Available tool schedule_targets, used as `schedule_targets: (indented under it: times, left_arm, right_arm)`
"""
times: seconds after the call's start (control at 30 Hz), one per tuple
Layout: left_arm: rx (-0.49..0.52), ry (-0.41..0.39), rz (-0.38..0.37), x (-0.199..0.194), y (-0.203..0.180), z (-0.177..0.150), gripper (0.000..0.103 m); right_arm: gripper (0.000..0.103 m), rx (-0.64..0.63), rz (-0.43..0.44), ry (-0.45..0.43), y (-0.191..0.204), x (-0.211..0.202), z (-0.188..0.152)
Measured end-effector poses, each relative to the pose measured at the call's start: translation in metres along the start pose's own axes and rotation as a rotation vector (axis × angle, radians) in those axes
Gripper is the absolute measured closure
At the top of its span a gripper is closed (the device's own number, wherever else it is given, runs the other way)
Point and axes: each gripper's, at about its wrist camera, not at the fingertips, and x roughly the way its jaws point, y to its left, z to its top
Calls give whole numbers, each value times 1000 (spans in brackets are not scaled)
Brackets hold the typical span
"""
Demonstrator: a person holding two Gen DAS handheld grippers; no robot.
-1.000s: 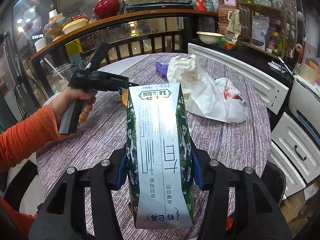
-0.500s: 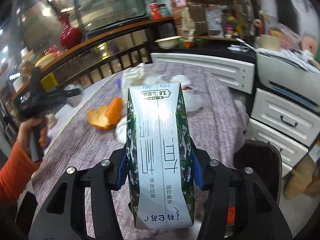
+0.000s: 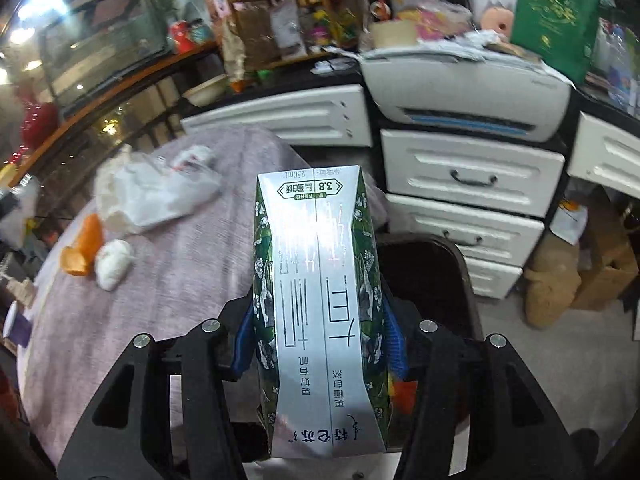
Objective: Collect trash
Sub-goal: 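Drop the carton into the bin with right tool while left tool drops the bag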
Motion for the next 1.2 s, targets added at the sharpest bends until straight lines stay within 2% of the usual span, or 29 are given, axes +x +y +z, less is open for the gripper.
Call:
schedule_targets:
  times: [0.23,0.43,0.53,0.73,0.8,0.87,0.9,1.07,1.2]
  left_arm:
    - [78,78,-98,49,-62,-14,60]
    - [142,127,-159,79,-107,-24,60]
    - [159,162,-175,92,-119,-36,60]
    - [176,224,-180,115,-130,-55,60]
    - [180,238,-178,119,-130,-57,60]
    - [185,253,-176,125,-132,-60,60]
    - [188,262,-176,129,-133,-62,60]
    - [199,302,-179,143,-138,-72,60]
    - [212,334,-182,155,-144,-81,60]
  right_arm:
    - [51,16,-88,130,-27,59,-23]
    - [51,108,-147,298,-59,137,-43]
    - [52,147,-161,398,-69,171,-52]
    - [52,170,-183,519,-77,207,-66]
    - [51,173,-180,529,-78,210,-68]
    - [39,191,-173,523,-81,208,-68]
    - [37,204,-173,509,-83,203,-68]
    - [37,198,-189,424,-94,170,-67]
    - [37,174,-215,324,-102,125,-64]
